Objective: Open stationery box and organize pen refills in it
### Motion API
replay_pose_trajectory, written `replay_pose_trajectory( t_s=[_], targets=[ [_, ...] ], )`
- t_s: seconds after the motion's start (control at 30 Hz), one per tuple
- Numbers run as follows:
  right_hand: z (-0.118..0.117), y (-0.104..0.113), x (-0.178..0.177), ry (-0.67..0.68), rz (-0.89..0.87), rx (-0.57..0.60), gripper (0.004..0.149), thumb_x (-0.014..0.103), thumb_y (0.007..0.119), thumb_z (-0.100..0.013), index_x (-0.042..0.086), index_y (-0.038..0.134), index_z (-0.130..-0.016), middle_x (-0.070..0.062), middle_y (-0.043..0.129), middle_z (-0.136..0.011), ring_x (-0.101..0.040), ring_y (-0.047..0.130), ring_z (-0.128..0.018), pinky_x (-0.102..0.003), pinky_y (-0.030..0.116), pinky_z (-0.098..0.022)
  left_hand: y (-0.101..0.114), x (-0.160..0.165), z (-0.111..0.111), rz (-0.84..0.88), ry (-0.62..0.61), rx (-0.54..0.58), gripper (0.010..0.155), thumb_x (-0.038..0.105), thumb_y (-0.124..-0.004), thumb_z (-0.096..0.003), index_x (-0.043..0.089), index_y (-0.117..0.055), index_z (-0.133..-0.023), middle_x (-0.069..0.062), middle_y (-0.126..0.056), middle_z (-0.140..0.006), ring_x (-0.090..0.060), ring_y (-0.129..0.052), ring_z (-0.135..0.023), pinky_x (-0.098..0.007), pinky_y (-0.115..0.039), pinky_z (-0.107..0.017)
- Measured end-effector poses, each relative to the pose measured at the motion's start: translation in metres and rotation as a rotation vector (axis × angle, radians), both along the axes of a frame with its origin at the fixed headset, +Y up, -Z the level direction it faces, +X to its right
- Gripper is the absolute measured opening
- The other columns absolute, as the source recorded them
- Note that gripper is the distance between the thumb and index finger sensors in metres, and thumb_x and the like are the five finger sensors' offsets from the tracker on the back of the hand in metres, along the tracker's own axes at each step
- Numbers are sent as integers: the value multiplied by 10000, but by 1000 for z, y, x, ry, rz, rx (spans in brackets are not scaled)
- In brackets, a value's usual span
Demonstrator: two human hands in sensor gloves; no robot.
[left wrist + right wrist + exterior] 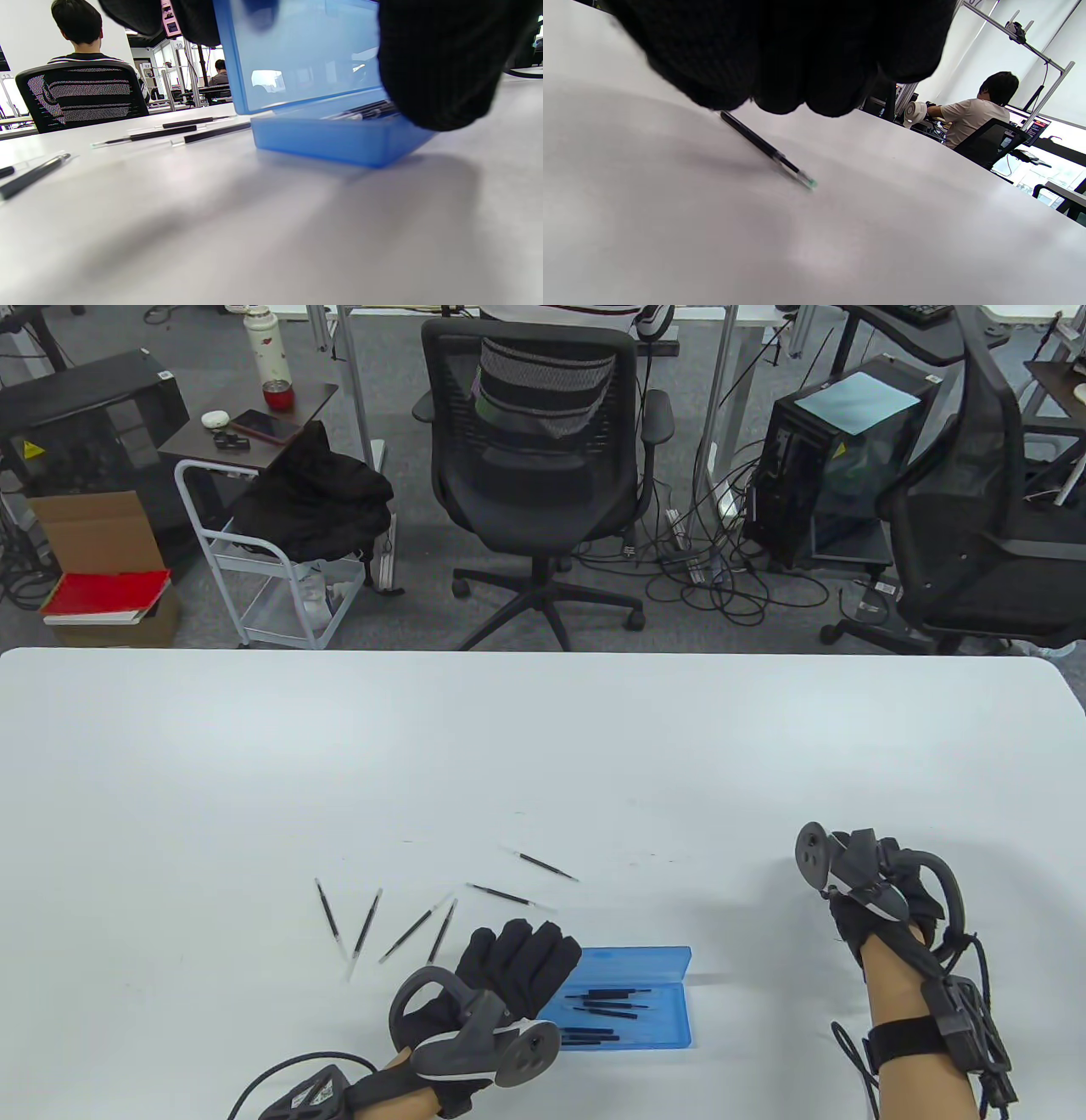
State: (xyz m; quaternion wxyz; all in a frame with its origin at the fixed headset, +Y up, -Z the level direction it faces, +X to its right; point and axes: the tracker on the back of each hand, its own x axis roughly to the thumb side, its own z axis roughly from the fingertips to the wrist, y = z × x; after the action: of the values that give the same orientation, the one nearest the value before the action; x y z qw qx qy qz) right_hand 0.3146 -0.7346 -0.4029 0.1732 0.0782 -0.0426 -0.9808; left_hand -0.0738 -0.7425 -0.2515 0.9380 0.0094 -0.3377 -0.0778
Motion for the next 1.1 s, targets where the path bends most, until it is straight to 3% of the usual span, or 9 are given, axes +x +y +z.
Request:
replay_pose_trajectory(
  t_s=[0.47, 0.77, 1.1],
  targets=[
    [-11, -20, 11, -57, 20, -24, 574, 327, 911, -417, 232, 744, -957, -45, 957, -864, -307, 947, -783, -551, 745, -686, 0, 0, 0, 0, 0, 0, 1149, 623, -848, -418, 200, -112, -1192, -102, -230, -1286, -461, -468, -1164, -656, -514, -807],
    [-10, -18, 9, -54, 19, -12, 509, 294, 909, -417, 235, 794, -910, -31, 998, -795, -291, 977, -734, -545, 767, -672, 0, 0, 0, 2, 0, -3, 1148, 622, -849, -419, 200, -113, -1192, -105, -229, -1286, -461, -467, -1164, -655, -514, -808],
    [-10, -18, 10, -68, -9, 3, 538, 303, 927, -399, 195, 790, -909, -41, 1016, -736, -280, 1012, -655, -551, 800, -643, 0, 0, 0, 1, 1, -1, 1148, 622, -848, -418, 201, -112, -1192, -104, -232, -1286, -462, -473, -1162, -655, -515, -807]
  ],
)
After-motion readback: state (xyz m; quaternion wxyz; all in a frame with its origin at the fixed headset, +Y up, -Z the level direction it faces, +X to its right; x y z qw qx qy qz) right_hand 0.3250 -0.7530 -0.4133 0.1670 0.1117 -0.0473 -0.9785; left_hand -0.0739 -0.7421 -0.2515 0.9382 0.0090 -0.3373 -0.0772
